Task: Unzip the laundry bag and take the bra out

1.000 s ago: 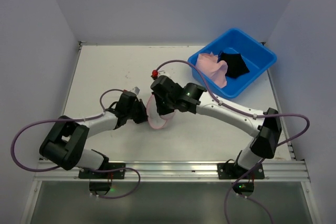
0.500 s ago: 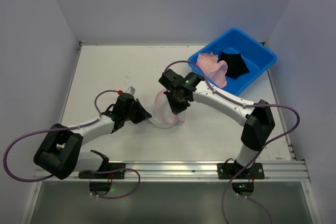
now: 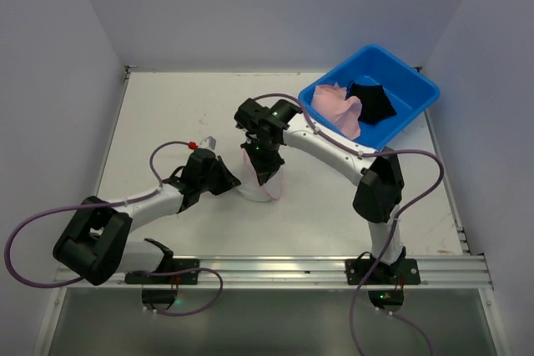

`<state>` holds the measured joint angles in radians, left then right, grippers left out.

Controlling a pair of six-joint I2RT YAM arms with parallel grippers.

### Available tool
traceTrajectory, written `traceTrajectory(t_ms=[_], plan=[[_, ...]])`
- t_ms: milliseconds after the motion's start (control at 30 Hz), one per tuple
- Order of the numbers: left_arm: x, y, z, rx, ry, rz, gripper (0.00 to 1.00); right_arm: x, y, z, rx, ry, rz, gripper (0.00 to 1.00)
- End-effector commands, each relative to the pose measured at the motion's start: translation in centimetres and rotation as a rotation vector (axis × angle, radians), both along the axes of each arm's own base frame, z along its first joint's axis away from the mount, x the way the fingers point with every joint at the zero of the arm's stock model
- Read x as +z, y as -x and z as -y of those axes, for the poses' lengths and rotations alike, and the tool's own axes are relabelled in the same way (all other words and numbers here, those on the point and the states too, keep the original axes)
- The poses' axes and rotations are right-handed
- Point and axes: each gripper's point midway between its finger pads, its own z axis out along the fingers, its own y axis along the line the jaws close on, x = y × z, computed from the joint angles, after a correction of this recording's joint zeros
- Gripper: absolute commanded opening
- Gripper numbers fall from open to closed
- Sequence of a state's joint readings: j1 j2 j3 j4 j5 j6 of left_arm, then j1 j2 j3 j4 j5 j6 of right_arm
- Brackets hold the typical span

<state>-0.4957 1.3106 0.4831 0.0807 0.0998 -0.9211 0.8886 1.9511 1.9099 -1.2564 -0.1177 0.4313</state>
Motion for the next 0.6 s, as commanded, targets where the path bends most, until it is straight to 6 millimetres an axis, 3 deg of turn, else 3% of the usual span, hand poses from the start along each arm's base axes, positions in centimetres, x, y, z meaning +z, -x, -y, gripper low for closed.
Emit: traceTrajectory(t_ms=[0, 67, 200, 300, 367, 567], plan=[[1.3, -1.1, 0.8, -0.006, 0.032, 0.095, 0.0, -0.7, 0.3, -2.9, 0.001, -0.084, -0.089, 0.04], [0.9, -0.6, 1.0, -0.006, 0.056, 0.088, 0.0, -2.1, -0.6, -4.7, -0.035, -0.117, -0.098, 0.05], [0.7, -0.1, 1.1, -0.012, 0.068, 0.088, 0.0, -4.6, -1.8, -6.5, -0.107, -0.167, -0.099, 0.06], [0.4, 0.4, 0.8, -0.01, 0.073, 0.084, 0.0, -5.1, -2.7, -7.5, -0.138, -0.229, -0.069, 0.1], [0.2, 0.6, 0.7, -0.007, 0.078, 0.082, 0.0, -5.3, -3.1, -7.7, -0.145, -0.253, -0.038, 0.13], [-1.3, 2.1, -0.1, 0.019, 0.08, 0.035, 0.0, -8.3, -3.7, -8.1, -0.148, -0.282, -0.023, 0.25]])
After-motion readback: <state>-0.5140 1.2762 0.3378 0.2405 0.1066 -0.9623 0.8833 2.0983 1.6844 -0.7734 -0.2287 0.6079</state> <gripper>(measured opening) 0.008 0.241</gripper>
